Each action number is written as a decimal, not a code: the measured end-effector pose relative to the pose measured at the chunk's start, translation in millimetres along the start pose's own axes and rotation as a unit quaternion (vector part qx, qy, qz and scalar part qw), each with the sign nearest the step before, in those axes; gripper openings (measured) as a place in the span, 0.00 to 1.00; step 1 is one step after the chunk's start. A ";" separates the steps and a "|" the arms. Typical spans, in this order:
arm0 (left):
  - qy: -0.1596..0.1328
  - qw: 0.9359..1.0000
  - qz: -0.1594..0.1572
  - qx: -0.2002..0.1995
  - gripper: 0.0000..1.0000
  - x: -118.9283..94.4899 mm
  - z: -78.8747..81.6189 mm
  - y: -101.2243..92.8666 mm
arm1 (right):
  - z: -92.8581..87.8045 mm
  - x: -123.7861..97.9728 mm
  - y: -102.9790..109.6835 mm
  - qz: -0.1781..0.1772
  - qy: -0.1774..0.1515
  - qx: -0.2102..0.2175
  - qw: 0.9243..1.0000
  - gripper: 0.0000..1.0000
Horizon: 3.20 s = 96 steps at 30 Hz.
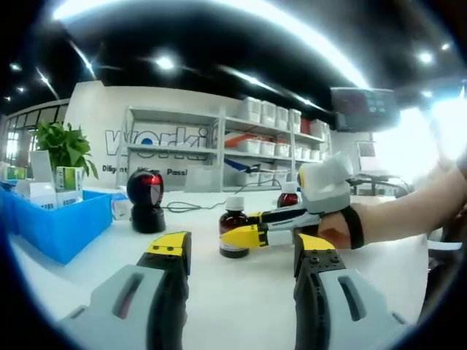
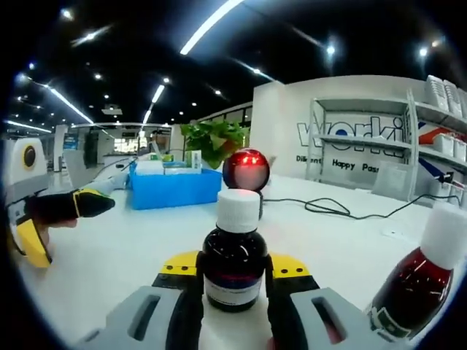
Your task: Rotate the medicine bottle to make it face forward pick up the medicine bottle inspect the drug traceability code place the medicine on the table
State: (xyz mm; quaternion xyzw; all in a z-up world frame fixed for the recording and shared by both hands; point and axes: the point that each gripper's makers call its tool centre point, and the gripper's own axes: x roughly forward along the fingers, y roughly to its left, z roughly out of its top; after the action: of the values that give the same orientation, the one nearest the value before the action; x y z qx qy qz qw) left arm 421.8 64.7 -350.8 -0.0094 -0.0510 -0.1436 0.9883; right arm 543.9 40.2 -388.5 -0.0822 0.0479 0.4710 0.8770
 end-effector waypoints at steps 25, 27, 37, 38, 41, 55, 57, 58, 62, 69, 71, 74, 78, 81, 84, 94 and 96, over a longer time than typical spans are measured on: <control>-0.002 1.000 0.007 0.015 0.48 -1.3 1.2 -0.1 | -2.7 -0.8 -12.1 -0.128 0.019 0.037 0.991 0.28; -0.003 1.000 0.008 0.013 0.48 -1.4 1.4 0.4 | -2.5 -2.1 -10.1 -0.137 0.019 0.036 0.990 0.28; -0.004 1.000 0.009 0.011 0.48 -1.8 1.5 1.5 | -4.4 -2.8 -11.3 -0.127 0.016 0.051 0.990 0.28; -0.004 1.000 0.009 0.011 0.48 -1.9 1.6 1.9 | -4.5 -2.5 -12.0 -0.118 0.015 0.057 0.991 0.28; -0.005 1.000 0.010 0.011 0.48 -1.8 1.8 1.8 | -5.0 -1.4 -11.4 -0.095 0.016 0.046 0.994 0.29; -0.008 1.000 0.002 0.009 0.48 -1.5 2.9 0.6 | 11.7 -10.7 -9.2 0.027 0.010 -0.011 1.000 0.40; -0.010 1.000 0.000 0.008 0.48 -1.9 3.5 -0.1 | 13.9 -5.7 -11.0 0.037 0.012 -0.011 0.999 0.39; -0.010 1.000 -0.001 0.008 0.48 -2.1 3.6 -0.4 | 14.6 -4.0 -8.3 0.045 0.012 -0.009 0.999 0.39; -0.013 1.000 -0.005 0.007 0.48 -2.1 4.5 -1.7 | 12.0 2.6 -3.4 0.054 0.017 -0.003 0.998 0.38; -0.014 1.000 -0.006 0.010 0.48 -2.4 5.0 -2.3 | 8.6 -0.7 -8.6 0.033 0.025 -0.001 0.999 0.28; -0.013 1.000 -0.005 0.010 0.48 -2.2 4.7 -2.5 | 8.2 0.6 -11.5 0.021 0.022 0.005 1.000 0.28; -0.012 1.000 -0.003 0.012 0.48 -2.3 4.5 -1.8 | 7.9 1.2 -13.1 0.001 0.017 0.009 1.000 0.27; -0.013 1.000 -0.001 0.013 0.48 -2.6 5.0 -1.2 | 7.9 -1.7 -11.3 -0.026 0.017 0.015 0.999 0.27; -0.014 1.000 -0.001 0.012 0.48 -2.7 5.3 -1.1 | 7.7 -0.4 -12.0 -0.046 0.013 0.021 0.999 0.27; -0.012 1.000 -0.001 0.015 0.48 -2.3 4.7 -1.7 | 8.1 0.7 -11.4 -0.071 0.015 0.022 0.997 0.27; -0.012 1.000 0.009 0.015 0.48 -2.5 4.4 2.7 | 8.4 1.1 -8.4 -0.140 0.018 0.029 0.990 0.27; -0.012 1.000 0.011 0.014 0.48 -2.8 4.8 3.2 | 7.9 -0.3 -6.0 -0.147 0.019 0.031 0.988 0.27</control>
State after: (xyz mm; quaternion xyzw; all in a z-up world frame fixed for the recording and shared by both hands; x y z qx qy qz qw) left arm 419.6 68.7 -346.4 0.0024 -0.0651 -0.1322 0.9891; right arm 548.7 38.2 -380.1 -0.0705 0.0665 0.3337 0.9377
